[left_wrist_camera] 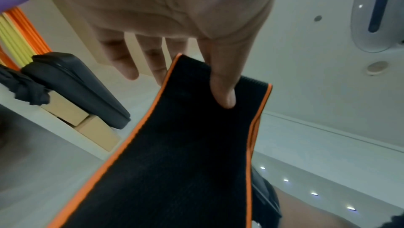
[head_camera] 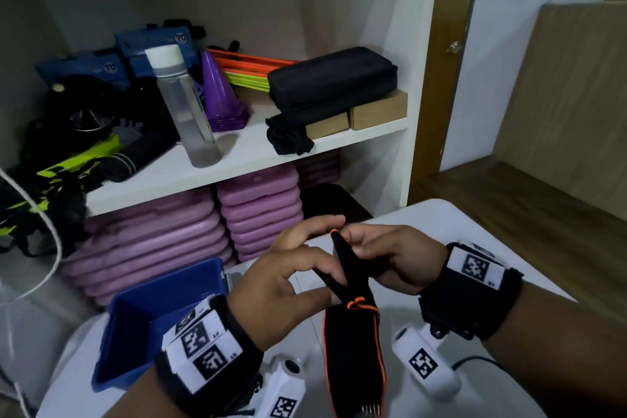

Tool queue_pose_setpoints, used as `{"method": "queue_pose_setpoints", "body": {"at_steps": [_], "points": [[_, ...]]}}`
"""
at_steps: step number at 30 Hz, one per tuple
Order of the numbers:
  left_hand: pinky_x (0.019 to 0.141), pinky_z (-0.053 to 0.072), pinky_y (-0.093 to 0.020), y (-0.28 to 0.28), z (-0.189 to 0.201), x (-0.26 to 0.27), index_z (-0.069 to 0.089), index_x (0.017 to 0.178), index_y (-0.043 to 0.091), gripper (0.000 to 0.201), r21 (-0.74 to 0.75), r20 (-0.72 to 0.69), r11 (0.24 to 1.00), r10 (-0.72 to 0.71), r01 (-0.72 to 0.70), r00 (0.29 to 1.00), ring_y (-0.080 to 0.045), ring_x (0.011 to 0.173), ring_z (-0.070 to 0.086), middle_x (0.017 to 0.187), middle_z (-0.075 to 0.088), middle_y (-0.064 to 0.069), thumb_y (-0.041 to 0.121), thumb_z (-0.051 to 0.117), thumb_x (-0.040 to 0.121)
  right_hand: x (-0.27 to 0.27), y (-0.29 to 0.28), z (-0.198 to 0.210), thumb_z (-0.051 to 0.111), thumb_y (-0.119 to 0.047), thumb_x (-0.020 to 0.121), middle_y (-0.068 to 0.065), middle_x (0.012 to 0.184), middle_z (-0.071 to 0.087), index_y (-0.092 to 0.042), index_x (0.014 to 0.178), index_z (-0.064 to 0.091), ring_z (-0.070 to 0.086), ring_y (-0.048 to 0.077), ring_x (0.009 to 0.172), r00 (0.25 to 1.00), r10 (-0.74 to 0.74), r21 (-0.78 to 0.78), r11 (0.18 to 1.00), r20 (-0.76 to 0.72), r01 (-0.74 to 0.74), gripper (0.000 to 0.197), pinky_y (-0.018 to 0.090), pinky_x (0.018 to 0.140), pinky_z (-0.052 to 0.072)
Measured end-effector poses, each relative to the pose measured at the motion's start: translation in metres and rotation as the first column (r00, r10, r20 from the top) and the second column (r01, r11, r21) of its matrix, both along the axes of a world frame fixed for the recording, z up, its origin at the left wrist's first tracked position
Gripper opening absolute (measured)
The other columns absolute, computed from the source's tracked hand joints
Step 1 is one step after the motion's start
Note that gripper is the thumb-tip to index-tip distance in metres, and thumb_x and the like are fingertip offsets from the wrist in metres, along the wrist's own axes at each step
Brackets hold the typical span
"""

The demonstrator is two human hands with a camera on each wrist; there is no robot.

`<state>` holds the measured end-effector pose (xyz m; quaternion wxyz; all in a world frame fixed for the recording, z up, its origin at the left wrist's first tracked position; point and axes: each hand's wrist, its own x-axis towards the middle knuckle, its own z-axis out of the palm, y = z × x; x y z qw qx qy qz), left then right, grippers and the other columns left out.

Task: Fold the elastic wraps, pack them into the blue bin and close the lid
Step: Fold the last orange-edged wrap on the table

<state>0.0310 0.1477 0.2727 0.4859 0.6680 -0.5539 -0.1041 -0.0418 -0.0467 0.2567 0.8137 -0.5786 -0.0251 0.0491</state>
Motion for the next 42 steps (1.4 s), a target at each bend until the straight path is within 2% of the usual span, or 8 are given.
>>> {"method": "queue_pose_setpoints", "body": {"at_steps": [7,13,18,23,27,32,39,42], "points": [[0.088,0.048,-0.036,-0.001,-0.004,0.000,0.067,0.091,0.032,0.015,-0.188,-0.044,0.978,0.082,-0.088,0.996,-0.019,0.110,0.061,0.117,0.065,0.004,0.026,0.073,0.078,-0.001,0.034,0.011,0.060,-0.008,0.087,0.002,0.094,0.069,-0.018,0.107,0.070,0.065,0.014,0.090,0.987,-0.151,-0.133,0.979,0.054,0.156,0.024,0.022,0.080,0.049],[0.083,0.045,-0.013,0.004,-0.016,0.013,0.060,0.113,0.039,0.035,-0.245,0.175,0.918,0.359,-0.313,0.917,-0.001,0.100,0.061,0.106,0.062,0.021,0.040,0.069,0.079,-0.005,0.040,0.005,0.050,-0.032,0.096,0.009,0.080,0.061,-0.005,0.098,0.062,0.062,0.021,0.076,0.925,-0.375,-0.043,0.927,-0.052,0.374,0.029,0.035,0.074,0.048],[0.083,0.047,-0.013,0.004,-0.026,0.016,0.053,0.120,0.047,0.046,-0.196,0.081,0.882,0.450,-0.429,0.889,0.001,0.100,0.060,0.110,0.057,0.028,0.040,0.071,0.078,-0.009,0.054,-0.002,0.046,-0.052,0.089,0.029,0.115,0.056,-0.012,0.114,0.055,0.061,0.035,0.109,0.934,-0.354,-0.273,0.894,0.058,0.356,0.048,0.057,0.103,0.043],[0.083,0.051,-0.023,0.004,-0.033,0.010,0.049,0.116,0.039,0.033,-0.230,0.110,0.884,0.439,-0.407,0.892,-0.007,0.100,0.061,0.108,0.058,0.015,0.042,0.060,0.085,-0.003,0.068,0.000,0.046,-0.039,0.084,0.019,0.106,0.064,-0.016,0.109,0.055,0.063,0.025,0.101,0.925,-0.357,-0.324,0.867,0.127,0.379,0.036,0.040,0.092,0.049],[0.075,0.042,-0.006,0.014,-0.028,0.015,0.049,0.115,0.032,0.032,-0.204,0.283,0.900,0.432,-0.386,0.857,0.007,0.092,0.056,0.101,0.055,0.024,0.042,0.057,0.086,-0.003,0.073,-0.001,0.048,-0.039,0.084,0.012,0.096,0.062,-0.016,0.106,0.054,0.062,0.020,0.094,0.919,-0.364,-0.357,0.847,0.149,0.393,0.032,0.043,0.092,0.049],[0.070,0.049,-0.018,0.024,-0.024,0.020,0.049,0.113,0.037,0.034,-0.117,0.373,0.938,0.346,-0.326,0.861,0.004,0.088,0.060,0.100,0.058,0.023,0.057,0.054,0.086,-0.003,0.080,-0.004,0.053,-0.047,0.081,0.017,0.103,0.065,-0.029,0.100,0.060,0.065,0.030,0.100,0.904,-0.410,-0.321,0.845,0.124,0.427,0.027,0.052,0.097,0.049],[0.077,0.054,-0.026,0.015,-0.035,0.000,0.047,0.112,0.040,0.045,-0.139,-0.143,0.860,0.472,-0.490,0.870,-0.001,0.088,0.065,0.099,0.062,0.022,0.043,0.071,0.074,0.007,0.086,0.004,0.053,-0.038,0.094,0.008,0.095,0.064,-0.033,0.095,0.055,0.063,0.022,0.092,0.765,-0.596,-0.367,0.673,0.245,0.642,0.006,0.046,0.090,0.050],[0.079,0.049,-0.016,0.012,-0.047,-0.008,0.045,0.120,0.039,0.044,-0.071,-0.163,0.888,0.438,-0.454,0.884,0.005,0.094,0.063,0.104,0.062,0.028,0.026,0.067,0.084,0.010,0.087,0.003,0.053,-0.030,0.097,0.003,0.091,0.064,-0.027,0.097,0.054,0.062,0.015,0.087,0.733,-0.630,-0.400,0.621,0.256,0.674,0.004,0.040,0.087,0.051]]}}
